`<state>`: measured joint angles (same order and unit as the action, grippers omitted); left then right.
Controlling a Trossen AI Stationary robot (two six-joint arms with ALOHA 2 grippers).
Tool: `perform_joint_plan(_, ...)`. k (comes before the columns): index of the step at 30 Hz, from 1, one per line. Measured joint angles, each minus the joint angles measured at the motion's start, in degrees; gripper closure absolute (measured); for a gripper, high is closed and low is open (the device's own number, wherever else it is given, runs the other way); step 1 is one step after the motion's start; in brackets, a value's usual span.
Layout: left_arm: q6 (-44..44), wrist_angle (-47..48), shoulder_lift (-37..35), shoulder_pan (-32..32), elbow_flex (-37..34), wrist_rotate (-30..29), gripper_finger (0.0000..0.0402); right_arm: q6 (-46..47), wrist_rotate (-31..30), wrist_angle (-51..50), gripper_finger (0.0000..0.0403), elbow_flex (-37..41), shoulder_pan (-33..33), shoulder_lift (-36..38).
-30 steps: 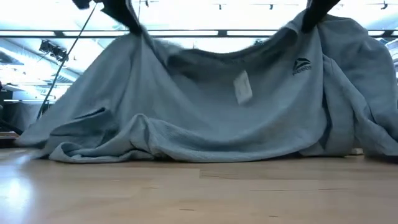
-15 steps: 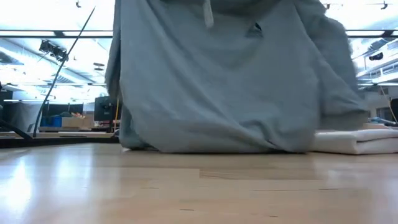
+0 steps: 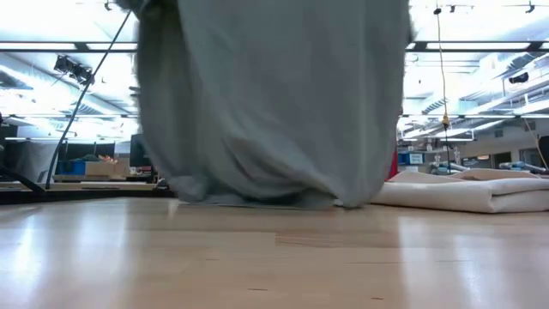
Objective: Fold Laundry from Bin
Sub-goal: Fold the gray shirt
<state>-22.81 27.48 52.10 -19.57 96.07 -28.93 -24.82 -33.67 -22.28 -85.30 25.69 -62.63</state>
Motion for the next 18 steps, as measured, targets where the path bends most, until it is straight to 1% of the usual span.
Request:
perform_joint_plan(4,-5.21,-4.61,0.48,0.0,1.63,1.13,0.0391,-0.45,6.2,0.69,0.0389,-0.02,-1.66,2.73)
perform_joint_plan(7,-6.36,-4.68,0.83,0.0,2.64,0.82,0.0391,0.26,7.62,-2.26,0.0389,-0.07,-2.74,3.53)
perform_joint_plan(8,-6.39,-4.54,0.83,0.03,2.67,-0.39,0.039,0.67,7.59,-3.52,0.0389,-0.06,-3.34,3.56)
perform_joint_plan(10,-6.53,-4.01,0.89,0.45,2.67,-4.1,0.0392,0.94,6.05,-5.65,0.0389,-0.04,-4.96,3.36)
perform_joint_plan(12,-6.53,-2.43,0.87,1.4,2.67,-7.4,0.0396,0.98,2.38,-6.97,0.0389,-0.04,-7.32,2.64)
perform_joint_plan(15,-6.99,-1.76,1.33,4.13,2.67,-10.2,0.0398,0.37,-1.51,-8.74,0.0389,-0.03,-11.83,0.81)
perform_joint_plan(18,-11.51,-1.74,1.66,8.09,2.67,-14.04,0.0399,-2.04,-3.16,-8.55,0.0389,0.0,-16.82,-0.84)
